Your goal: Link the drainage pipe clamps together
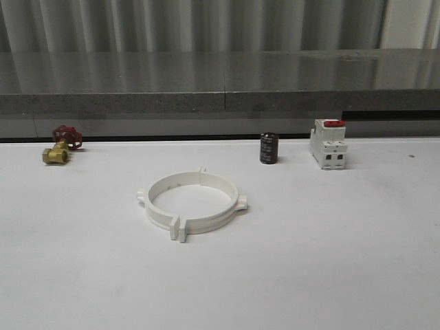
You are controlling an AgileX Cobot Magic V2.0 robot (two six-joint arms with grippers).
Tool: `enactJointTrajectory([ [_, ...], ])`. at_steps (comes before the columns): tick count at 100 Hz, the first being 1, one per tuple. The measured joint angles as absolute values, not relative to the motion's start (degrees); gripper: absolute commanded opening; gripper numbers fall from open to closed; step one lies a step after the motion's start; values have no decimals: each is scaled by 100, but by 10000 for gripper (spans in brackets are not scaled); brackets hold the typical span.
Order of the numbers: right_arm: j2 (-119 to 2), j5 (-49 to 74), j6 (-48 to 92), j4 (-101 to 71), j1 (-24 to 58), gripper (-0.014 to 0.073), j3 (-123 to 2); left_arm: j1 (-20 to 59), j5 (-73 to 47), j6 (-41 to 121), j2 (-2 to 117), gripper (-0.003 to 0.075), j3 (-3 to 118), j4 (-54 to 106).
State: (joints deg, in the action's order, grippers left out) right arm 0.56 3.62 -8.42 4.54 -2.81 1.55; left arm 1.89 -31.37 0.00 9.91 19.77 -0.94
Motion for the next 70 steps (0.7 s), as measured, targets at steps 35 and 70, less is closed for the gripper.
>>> enactJointTrajectory([
  [35,56,362,-842,454,-281,-67,155,250,-949,-65,78,-21,-7,-185],
  [70,65,347,-842,454,-281,-67,155,263,-904,-107,-27,-21,-7,-253],
])
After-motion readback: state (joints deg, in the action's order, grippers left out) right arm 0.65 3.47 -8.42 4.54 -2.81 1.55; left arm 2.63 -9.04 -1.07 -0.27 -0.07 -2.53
